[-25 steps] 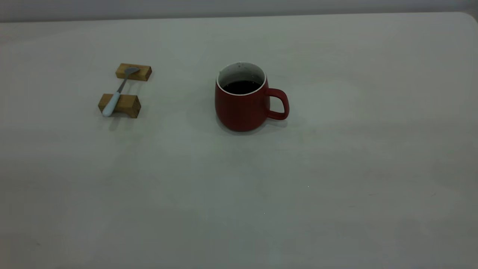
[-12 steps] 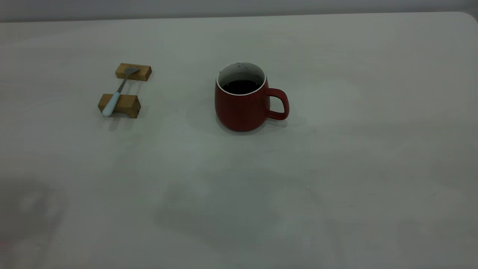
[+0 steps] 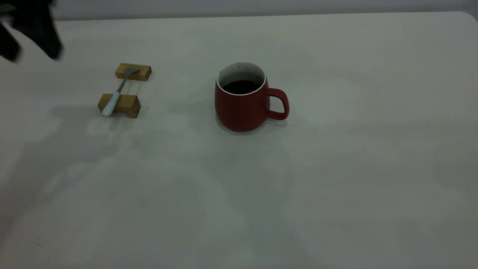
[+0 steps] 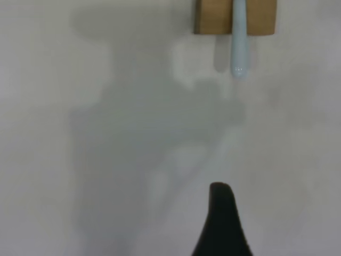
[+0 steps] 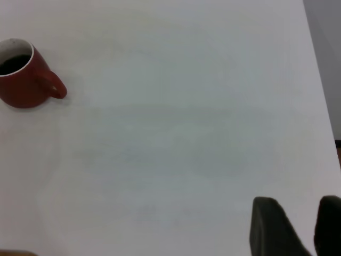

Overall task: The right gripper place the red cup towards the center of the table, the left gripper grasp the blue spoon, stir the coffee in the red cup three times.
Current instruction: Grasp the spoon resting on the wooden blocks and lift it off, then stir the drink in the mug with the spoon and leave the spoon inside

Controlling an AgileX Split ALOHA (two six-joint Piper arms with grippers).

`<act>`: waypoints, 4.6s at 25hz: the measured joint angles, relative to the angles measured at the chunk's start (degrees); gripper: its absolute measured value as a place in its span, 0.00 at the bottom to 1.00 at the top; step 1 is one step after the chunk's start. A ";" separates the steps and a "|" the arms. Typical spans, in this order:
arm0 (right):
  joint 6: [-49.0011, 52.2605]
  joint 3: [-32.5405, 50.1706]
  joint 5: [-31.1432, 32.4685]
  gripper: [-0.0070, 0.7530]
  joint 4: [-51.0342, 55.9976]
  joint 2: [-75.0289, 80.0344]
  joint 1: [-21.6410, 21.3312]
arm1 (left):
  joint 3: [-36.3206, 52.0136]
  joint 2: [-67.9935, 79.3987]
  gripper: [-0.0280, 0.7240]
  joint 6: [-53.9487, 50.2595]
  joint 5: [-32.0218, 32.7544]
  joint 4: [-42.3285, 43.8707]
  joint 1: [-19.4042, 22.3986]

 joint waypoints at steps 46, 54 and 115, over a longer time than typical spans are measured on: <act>0.00 0.00 0.00 0.32 0.00 0.00 0.00 | -40.05 26.62 0.23 -39.55 34.75 -43.96 -2.54; 0.00 0.00 0.00 0.32 0.00 0.00 0.00 | -40.11 26.72 0.23 -66.98 34.75 -60.95 -4.61; 0.00 0.00 0.00 0.32 0.01 0.00 0.00 | -40.22 45.00 0.23 -40.46 34.14 -76.49 -6.76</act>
